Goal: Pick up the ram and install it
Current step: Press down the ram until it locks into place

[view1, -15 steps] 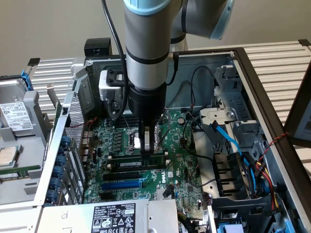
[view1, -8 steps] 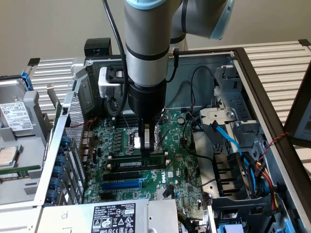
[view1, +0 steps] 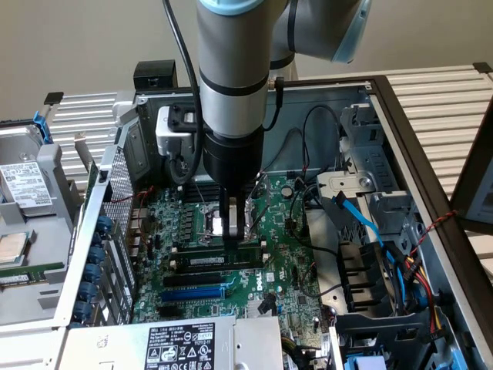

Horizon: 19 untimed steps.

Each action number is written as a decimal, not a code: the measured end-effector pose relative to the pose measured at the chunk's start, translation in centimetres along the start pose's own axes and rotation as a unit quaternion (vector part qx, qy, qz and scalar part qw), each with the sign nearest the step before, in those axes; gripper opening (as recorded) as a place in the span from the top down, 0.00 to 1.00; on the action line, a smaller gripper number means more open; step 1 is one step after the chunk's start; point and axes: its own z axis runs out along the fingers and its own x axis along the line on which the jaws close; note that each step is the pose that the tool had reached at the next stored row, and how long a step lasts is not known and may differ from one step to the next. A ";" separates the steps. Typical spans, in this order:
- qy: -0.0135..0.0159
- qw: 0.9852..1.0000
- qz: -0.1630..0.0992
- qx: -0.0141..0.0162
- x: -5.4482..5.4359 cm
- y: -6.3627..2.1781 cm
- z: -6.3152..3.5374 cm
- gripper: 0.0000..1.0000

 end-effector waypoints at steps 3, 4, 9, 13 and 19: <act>0.000 1.000 0.000 0.000 0.0 0.00 0.00 0.82; 0.000 1.000 0.000 0.000 0.0 0.00 0.00 0.89; 0.000 1.000 0.000 0.000 0.0 0.00 0.00 0.89; 0.000 1.000 0.000 0.000 -0.1 -1.32 -0.07 0.89; 0.000 1.000 0.000 0.001 -0.1 -2.18 0.05 0.89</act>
